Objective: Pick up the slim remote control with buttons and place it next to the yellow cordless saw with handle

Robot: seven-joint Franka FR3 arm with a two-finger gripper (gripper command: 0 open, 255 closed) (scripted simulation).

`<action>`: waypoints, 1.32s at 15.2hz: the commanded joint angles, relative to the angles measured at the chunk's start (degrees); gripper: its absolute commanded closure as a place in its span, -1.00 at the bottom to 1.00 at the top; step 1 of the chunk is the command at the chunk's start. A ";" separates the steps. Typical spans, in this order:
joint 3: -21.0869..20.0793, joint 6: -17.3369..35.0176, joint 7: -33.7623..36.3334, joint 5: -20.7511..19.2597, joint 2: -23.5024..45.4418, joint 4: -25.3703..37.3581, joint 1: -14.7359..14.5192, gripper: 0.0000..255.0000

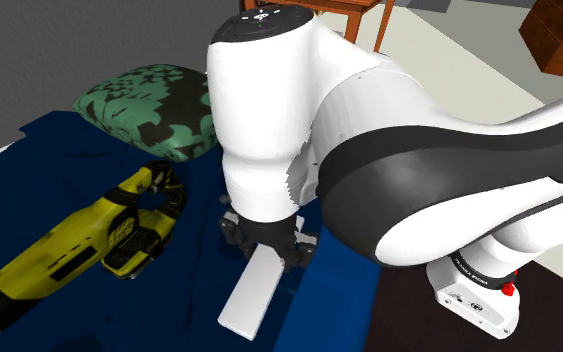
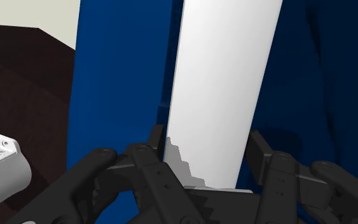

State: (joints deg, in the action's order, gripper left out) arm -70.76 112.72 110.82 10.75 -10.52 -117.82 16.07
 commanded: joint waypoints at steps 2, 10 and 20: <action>-1.66 2.50 1.04 -1.43 1.67 -1.56 0.96 1.00; -7.12 9.15 7.02 -9.41 9.41 -5.45 4.07 1.00; -0.67 15.81 18.69 -25.63 22.84 -8.87 -4.08 1.00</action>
State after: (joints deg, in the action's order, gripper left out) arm -72.39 127.50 128.51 -13.54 11.37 -126.01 12.99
